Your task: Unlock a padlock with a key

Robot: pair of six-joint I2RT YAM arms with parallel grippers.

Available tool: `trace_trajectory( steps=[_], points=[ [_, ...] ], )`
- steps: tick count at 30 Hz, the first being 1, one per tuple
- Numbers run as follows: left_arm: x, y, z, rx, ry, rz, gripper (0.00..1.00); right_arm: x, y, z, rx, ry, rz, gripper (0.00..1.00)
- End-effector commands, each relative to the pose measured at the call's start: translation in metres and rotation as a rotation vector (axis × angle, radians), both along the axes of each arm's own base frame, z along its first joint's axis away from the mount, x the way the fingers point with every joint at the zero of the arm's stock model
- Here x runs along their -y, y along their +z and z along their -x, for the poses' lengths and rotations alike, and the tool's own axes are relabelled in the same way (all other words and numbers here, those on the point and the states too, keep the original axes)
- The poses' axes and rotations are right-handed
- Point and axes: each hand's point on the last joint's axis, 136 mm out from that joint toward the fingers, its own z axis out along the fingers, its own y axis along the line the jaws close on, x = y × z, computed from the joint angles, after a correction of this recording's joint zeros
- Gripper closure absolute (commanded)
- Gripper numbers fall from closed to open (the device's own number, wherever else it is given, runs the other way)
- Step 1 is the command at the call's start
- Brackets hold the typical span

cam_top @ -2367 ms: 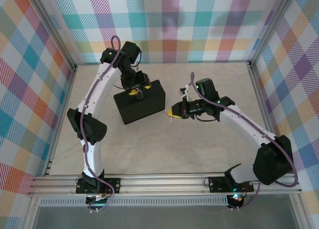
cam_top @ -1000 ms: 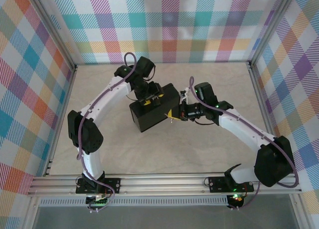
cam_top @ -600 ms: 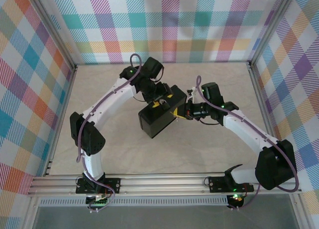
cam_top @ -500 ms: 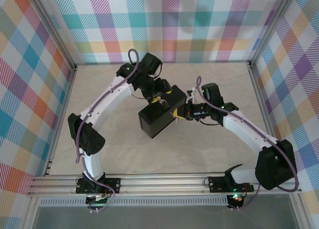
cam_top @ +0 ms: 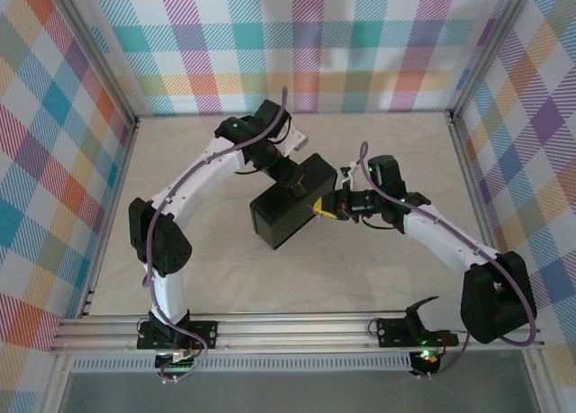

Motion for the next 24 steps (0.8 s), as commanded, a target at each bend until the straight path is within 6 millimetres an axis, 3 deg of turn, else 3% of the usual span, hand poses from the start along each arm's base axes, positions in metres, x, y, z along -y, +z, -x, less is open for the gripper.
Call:
trace_trajectory(
  steps=[1, 6, 10, 14, 20, 24],
  points=[
    [0.014, 0.027, 0.027, 0.208, -0.487, 0.058, 0.39, 0.000, 0.014, 0.003, 0.009, 0.025, -0.014, 1.00],
    [0.007, 0.049, 0.030, 0.288, -0.617, 0.174, 0.41, 0.002, 0.017, 0.008, 0.008, 0.035, 0.006, 1.00],
    [0.006, 0.046, 0.037, 0.244, -0.646, 0.198, 0.44, 0.004, 0.021, 0.006, 0.023, 0.014, 0.008, 1.00],
    [0.009, 0.033, 0.029, 0.184, -0.585, 0.210, 0.46, 0.001, 0.023, -0.001, 0.023, -0.013, -0.026, 1.00],
    [0.017, 0.031, -0.004, 0.076, -0.324, 0.244, 0.46, 0.001, 0.023, -0.011, 0.023, -0.063, -0.041, 1.00],
    [0.018, 0.021, 0.002, -0.038, -0.268, 0.233, 0.43, 0.004, 0.017, -0.012, 0.018, -0.094, -0.027, 1.00]
  ],
)
